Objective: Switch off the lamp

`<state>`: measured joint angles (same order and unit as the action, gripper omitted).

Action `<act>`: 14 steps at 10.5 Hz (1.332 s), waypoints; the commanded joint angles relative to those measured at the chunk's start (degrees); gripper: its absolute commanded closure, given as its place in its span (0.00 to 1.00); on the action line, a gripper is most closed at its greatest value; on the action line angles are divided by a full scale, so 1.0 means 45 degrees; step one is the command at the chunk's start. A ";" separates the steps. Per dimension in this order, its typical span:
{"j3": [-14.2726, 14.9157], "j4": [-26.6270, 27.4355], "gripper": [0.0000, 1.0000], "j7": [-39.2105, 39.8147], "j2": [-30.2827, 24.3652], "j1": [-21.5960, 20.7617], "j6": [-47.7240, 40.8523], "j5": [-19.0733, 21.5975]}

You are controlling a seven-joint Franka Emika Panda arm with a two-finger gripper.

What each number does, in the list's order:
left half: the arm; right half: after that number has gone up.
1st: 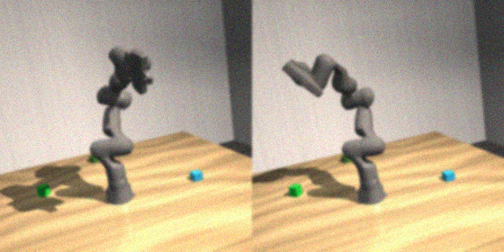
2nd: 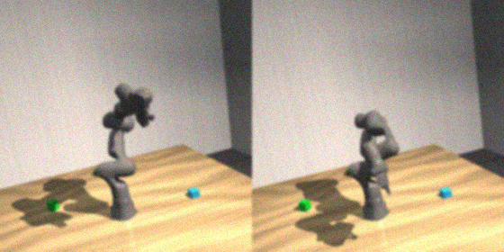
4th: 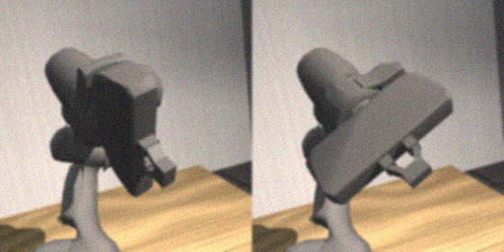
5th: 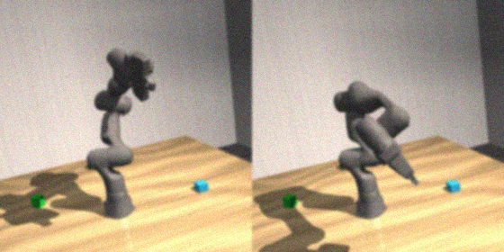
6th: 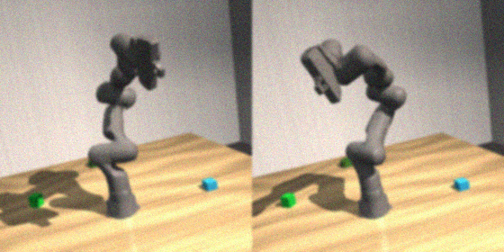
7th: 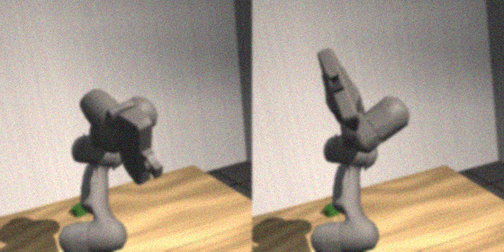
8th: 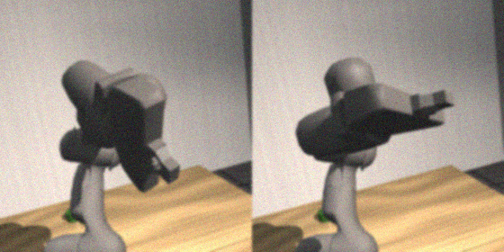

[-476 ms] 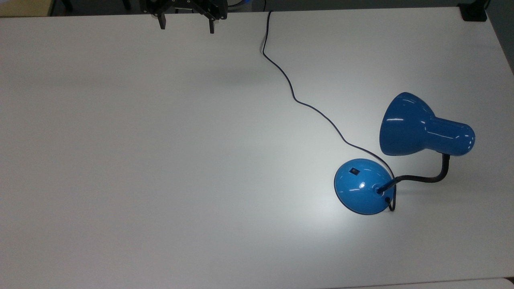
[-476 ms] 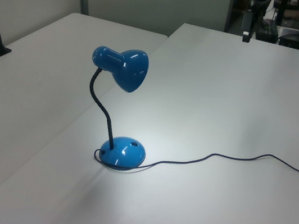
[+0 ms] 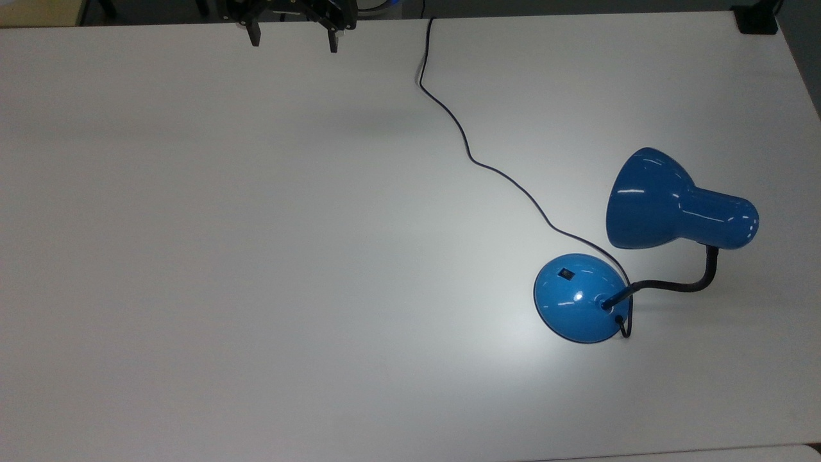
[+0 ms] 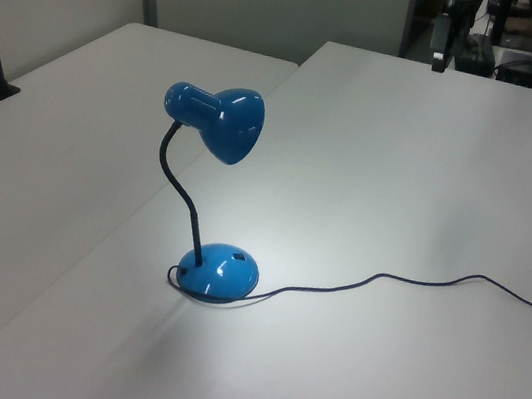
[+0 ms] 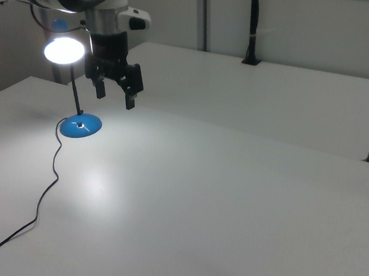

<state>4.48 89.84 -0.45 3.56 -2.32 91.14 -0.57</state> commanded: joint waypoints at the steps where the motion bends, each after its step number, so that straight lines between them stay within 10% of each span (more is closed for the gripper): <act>1: -0.0020 -0.0081 0.00 0.0685 0.0106 -0.0012 0.0038 0.0653; 9: -0.0157 -0.0081 0.07 0.2065 0.1548 -0.1941 0.2163 0.0498; 12: -0.0176 -0.0159 0.98 0.3958 0.3344 -0.3037 0.4818 0.0615; 14: -0.0176 -0.0722 1.00 0.4945 0.4457 -0.3894 0.6070 0.0635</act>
<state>3.00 89.97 17.00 19.05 -16.20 114.21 2.06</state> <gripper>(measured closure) 0.586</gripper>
